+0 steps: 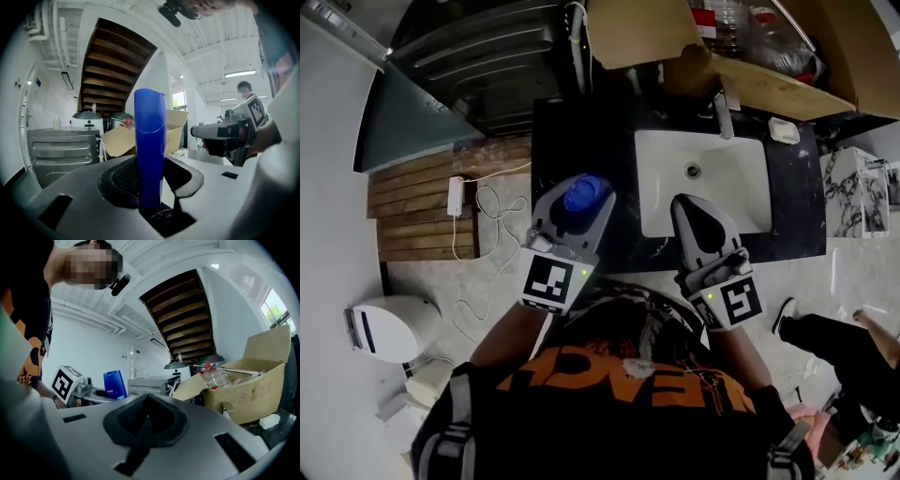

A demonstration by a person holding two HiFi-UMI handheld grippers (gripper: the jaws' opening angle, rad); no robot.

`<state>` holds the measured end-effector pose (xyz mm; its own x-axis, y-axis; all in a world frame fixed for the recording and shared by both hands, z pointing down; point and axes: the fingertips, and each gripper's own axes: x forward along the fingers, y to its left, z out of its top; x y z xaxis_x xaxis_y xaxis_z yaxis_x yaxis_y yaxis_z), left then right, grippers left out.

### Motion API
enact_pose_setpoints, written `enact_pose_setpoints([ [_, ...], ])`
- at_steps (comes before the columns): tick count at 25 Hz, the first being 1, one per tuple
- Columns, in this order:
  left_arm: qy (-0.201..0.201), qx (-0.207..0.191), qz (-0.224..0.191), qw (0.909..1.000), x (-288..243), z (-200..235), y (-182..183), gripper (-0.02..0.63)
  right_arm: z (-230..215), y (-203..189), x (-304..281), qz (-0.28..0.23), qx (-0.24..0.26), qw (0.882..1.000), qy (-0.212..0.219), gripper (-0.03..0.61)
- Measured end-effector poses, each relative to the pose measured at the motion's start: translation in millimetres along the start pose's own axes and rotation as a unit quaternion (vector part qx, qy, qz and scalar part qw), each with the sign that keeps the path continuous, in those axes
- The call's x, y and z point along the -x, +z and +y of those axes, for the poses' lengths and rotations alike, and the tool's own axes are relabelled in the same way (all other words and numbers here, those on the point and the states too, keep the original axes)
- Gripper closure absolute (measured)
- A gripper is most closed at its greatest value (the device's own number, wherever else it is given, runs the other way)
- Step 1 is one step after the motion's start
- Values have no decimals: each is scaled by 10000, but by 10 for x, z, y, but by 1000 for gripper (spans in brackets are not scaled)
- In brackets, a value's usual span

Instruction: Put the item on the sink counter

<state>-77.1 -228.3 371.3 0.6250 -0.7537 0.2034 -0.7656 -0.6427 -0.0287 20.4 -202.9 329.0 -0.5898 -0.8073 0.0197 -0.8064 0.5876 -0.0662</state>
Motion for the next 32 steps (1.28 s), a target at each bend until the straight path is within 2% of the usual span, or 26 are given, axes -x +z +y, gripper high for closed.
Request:
enact_pose_setpoints([
  [10, -58, 153, 380, 9991, -473, 360, -506, 443, -181, -641, -530, 547, -62, 9985, -27, 565],
  [13, 6, 18, 555, 9985, -565, 438, -664, 443, -249, -877, -681, 774, -165, 9969, -8, 565],
  [18, 91, -33, 581, 9983, -709, 581, -922, 443, -262, -1171, -891, 1169, -187, 9928, 190, 565],
  [20, 105, -84, 620, 9980, -791, 597, -1111, 443, -247, -1243, -954, 1258, -193, 9915, 254, 565],
  [23, 142, -186, 936, 9953, -942, 643, -1460, 443, -233, -1325, -1047, 1365, -175, 9900, 319, 565],
  [26, 105, -125, 1214, 9925, -1069, 689, -1716, 443, -261, -1358, -1081, 1456, -184, 9888, 283, 565],
  [32, 2, -144, 1143, 9933, -1151, 745, -1793, 443, -254, -1426, -1099, 1595, -222, 9864, 327, 565],
])
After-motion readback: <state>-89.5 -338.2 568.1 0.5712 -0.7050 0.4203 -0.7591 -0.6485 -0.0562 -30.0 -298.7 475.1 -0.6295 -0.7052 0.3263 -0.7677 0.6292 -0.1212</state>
